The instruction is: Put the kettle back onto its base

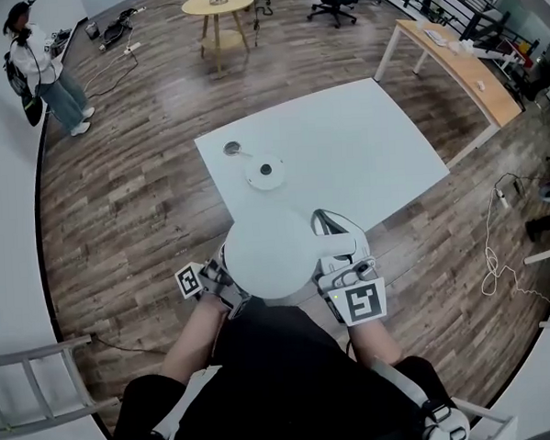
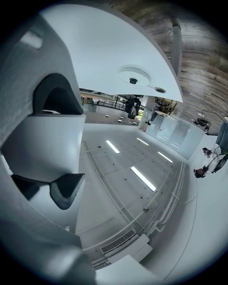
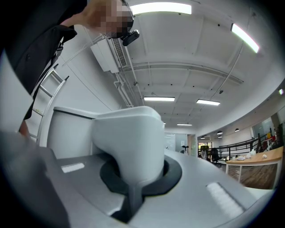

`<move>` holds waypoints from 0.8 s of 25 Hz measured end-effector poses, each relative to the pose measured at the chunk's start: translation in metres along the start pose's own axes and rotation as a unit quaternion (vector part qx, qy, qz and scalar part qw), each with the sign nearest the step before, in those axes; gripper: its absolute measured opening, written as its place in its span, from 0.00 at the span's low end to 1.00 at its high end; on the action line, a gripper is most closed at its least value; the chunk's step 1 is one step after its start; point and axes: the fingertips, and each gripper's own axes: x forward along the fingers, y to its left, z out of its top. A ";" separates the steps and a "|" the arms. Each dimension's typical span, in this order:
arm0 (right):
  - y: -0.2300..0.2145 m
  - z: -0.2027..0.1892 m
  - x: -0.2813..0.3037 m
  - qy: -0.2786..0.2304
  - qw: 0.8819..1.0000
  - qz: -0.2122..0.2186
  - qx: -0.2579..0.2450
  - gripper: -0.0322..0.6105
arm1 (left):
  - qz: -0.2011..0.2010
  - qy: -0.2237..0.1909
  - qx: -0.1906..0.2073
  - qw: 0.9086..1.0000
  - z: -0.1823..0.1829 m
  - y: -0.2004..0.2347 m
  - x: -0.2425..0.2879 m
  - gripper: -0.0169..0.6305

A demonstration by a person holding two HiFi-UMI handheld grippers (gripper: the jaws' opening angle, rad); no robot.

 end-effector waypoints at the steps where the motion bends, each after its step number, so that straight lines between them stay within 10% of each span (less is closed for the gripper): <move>1: -0.003 -0.002 0.005 0.000 1.000 -0.003 0.000 0.06 | 0.002 0.002 0.001 1.000 0.005 0.002 0.004 0.68; 20: -0.058 -0.048 0.111 0.013 0.997 -0.070 -0.011 0.06 | 0.029 0.049 -0.023 0.998 0.115 0.048 0.078 0.67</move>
